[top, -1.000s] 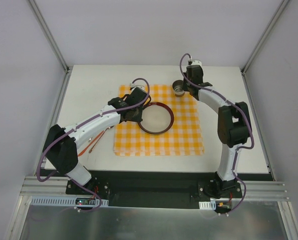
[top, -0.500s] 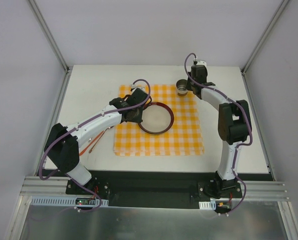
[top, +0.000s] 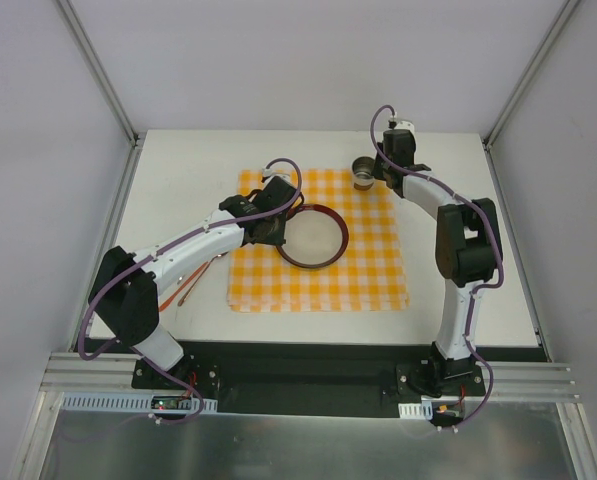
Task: Set the dinner table for one person
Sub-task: Place the cup on the napkin.
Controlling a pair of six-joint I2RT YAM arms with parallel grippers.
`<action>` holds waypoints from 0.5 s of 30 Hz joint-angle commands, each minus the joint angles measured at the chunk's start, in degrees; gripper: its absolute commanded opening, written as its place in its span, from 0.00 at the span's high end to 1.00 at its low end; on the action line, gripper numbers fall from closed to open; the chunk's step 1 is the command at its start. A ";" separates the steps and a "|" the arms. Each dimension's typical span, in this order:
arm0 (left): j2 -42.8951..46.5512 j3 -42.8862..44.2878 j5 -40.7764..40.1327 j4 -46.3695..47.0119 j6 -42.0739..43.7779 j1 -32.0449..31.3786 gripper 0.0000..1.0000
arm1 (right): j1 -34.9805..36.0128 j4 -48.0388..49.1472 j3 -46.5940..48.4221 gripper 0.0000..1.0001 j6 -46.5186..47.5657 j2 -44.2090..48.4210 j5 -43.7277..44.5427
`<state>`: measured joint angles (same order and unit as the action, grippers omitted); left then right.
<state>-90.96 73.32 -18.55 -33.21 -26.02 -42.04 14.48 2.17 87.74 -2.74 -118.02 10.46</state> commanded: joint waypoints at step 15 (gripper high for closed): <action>1.31 0.25 -0.53 0.52 0.53 -0.50 0.75 | -0.33 1.87 -3.54 1.00 -1.04 4.55 -1.49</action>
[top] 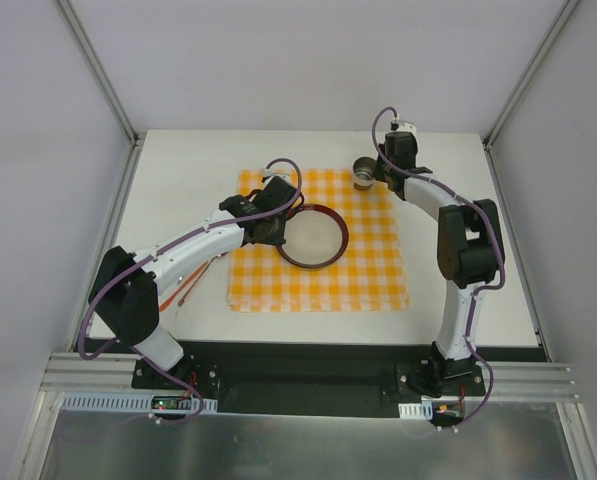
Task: Set the dinner table for one person
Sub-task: Place the cup on the napkin.
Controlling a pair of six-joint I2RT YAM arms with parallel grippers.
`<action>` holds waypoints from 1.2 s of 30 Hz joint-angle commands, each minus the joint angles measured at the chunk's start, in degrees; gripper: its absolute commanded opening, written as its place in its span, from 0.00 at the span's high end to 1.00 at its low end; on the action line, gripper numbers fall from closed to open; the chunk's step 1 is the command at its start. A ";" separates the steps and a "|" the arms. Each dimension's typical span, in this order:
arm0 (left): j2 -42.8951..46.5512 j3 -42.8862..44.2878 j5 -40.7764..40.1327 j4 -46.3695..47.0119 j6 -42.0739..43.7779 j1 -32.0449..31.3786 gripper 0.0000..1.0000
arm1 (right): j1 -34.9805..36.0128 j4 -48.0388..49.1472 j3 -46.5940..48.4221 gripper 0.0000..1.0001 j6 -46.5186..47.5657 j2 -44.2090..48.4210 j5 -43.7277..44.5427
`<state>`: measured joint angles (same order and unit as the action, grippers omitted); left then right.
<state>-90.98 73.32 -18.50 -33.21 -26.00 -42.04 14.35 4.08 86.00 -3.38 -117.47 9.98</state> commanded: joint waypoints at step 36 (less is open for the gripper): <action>1.77 -1.42 -1.18 0.60 -0.37 -0.59 0.75 | 2.09 0.24 -8.66 0.91 -1.11 10.07 0.48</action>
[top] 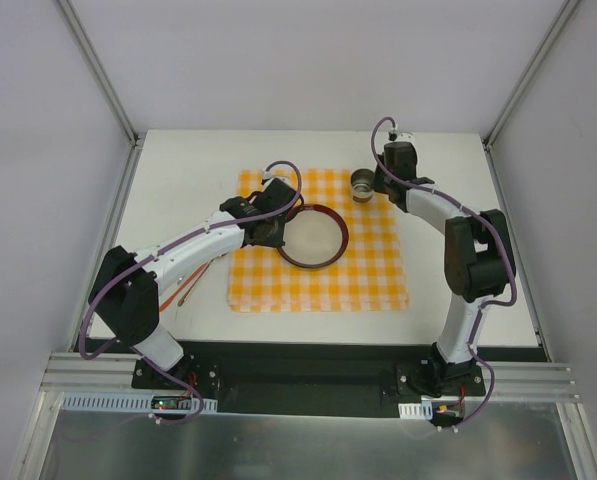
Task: Set the dinner table for one person
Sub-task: Place the cup on the napkin, then pick up the spoon from the center of the board.
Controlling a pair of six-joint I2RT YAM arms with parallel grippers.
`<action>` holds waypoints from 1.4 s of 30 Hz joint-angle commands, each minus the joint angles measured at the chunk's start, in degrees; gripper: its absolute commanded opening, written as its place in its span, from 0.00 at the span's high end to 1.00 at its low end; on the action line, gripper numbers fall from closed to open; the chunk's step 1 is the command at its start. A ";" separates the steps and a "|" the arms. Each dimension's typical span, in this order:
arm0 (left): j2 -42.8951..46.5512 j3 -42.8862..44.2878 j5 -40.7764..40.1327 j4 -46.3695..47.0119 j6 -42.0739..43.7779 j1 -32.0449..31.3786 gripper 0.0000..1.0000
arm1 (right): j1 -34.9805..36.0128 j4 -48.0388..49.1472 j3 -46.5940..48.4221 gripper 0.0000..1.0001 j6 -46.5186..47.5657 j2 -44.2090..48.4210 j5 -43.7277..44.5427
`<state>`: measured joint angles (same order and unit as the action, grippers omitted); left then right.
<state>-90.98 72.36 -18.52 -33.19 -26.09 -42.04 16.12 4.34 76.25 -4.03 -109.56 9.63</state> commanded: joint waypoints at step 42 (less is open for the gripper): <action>0.81 -10.39 -2.84 3.75 -5.81 3.54 0.28 | 20.09 -6.09 -19.21 0.56 4.65 38.45 14.80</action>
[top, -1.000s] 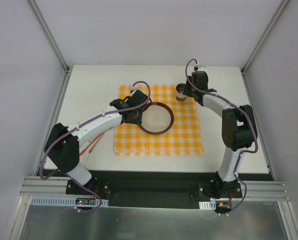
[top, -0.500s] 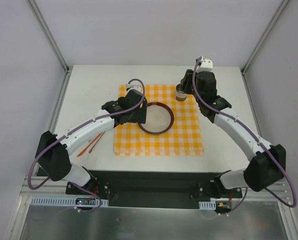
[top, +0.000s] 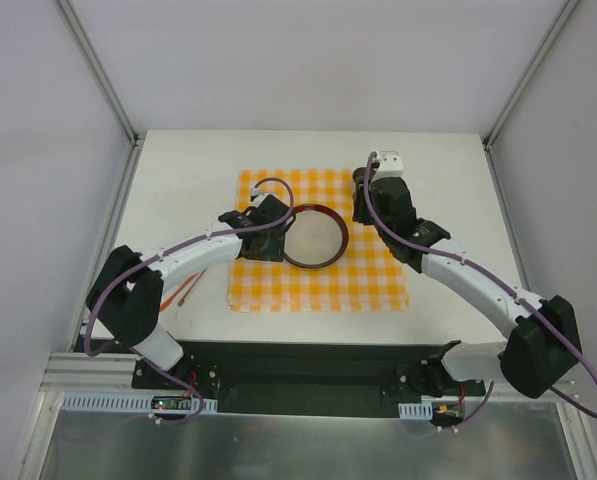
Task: Set the dinner table for one person
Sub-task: Pick up the spoon from the center of the board.
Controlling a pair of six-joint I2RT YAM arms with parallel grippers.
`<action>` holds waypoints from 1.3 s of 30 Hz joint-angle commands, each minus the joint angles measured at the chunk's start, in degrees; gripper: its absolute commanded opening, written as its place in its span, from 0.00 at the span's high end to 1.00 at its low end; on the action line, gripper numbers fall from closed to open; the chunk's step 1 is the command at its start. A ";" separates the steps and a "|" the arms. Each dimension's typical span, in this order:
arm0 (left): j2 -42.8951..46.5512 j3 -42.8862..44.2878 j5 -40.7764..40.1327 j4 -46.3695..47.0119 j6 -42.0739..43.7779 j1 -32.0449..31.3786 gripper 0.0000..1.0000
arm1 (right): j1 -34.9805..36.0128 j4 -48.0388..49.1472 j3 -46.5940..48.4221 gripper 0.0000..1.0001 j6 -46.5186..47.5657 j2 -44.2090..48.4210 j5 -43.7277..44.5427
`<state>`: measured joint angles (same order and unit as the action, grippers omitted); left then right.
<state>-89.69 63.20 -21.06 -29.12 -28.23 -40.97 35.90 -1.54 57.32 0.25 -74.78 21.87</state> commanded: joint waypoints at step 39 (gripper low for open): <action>2.59 -10.29 0.40 -0.94 -5.08 19.00 0.32 | 0.31 -0.39 -3.79 0.57 0.01 4.47 2.21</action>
<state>-87.74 53.41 -21.02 -29.32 -32.86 -22.76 35.94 -2.44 53.65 0.23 -70.57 23.31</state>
